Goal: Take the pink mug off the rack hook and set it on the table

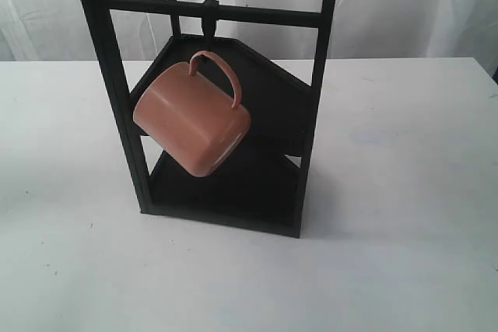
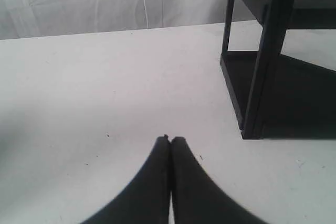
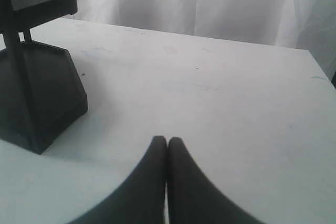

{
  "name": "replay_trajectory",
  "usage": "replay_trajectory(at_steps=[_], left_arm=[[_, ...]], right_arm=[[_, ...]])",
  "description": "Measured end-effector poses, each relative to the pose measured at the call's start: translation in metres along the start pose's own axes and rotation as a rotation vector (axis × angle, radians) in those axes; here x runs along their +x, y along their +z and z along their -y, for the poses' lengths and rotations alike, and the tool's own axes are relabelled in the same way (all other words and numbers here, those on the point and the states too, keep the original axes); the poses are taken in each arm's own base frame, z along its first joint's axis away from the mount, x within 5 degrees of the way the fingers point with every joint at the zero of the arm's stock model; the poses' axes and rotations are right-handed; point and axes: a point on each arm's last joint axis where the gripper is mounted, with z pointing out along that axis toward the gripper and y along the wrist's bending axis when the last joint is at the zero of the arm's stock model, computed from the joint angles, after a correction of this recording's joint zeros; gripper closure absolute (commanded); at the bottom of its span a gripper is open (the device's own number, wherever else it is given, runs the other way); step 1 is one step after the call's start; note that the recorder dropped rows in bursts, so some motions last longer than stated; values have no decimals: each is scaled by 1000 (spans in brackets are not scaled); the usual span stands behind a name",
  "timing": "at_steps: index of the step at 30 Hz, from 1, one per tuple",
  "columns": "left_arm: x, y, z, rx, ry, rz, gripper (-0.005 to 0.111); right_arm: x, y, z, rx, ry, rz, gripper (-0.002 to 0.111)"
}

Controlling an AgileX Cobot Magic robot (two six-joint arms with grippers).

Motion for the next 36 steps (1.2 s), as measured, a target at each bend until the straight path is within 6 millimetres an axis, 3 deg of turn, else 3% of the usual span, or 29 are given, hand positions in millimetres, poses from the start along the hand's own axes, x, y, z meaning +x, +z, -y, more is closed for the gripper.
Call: replay_trajectory(at_steps=[5, 8, 10, 15, 19, 25, 27, 30, 33, 34, 36], left_arm=[[-1, 0, 0, 2, -54, 12, 107], [-2, 0, 3, 39, -513, 14, 107], [-3, 0, 4, 47, -634, 15, 107], [-8, -2, 5, 61, -682, 18, 107], [-57, -29, 16, 179, -507, -44, 107], [-94, -58, 25, 272, -231, -230, 107], [-107, -63, 29, 311, -112, -372, 107], [-121, -60, 38, 463, 40, -559, 107], [-134, -47, 53, 688, 141, -576, 104], [-140, -37, 55, 711, 165, -559, 101], [-148, -19, 56, 699, 176, -517, 81]], right_arm=[[0, 0, 0, 0, 0, 0, 108], [0, 0, 0, 0, 0, 0, 108], [0, 0, 0, 0, 0, 0, 108], [0, 0, 0, 0, 0, 0, 108], [0, 0, 0, 0, 0, 0, 108], [0, 0, 0, 0, 0, 0, 108], [0, 0, 0, 0, 0, 0, 108], [0, 0, 0, 0, 0, 0, 108], [0, 0, 0, 0, 0, 0, 108], [0, 0, 0, 0, 0, 0, 108], [0, 0, 0, 0, 0, 0, 108]])
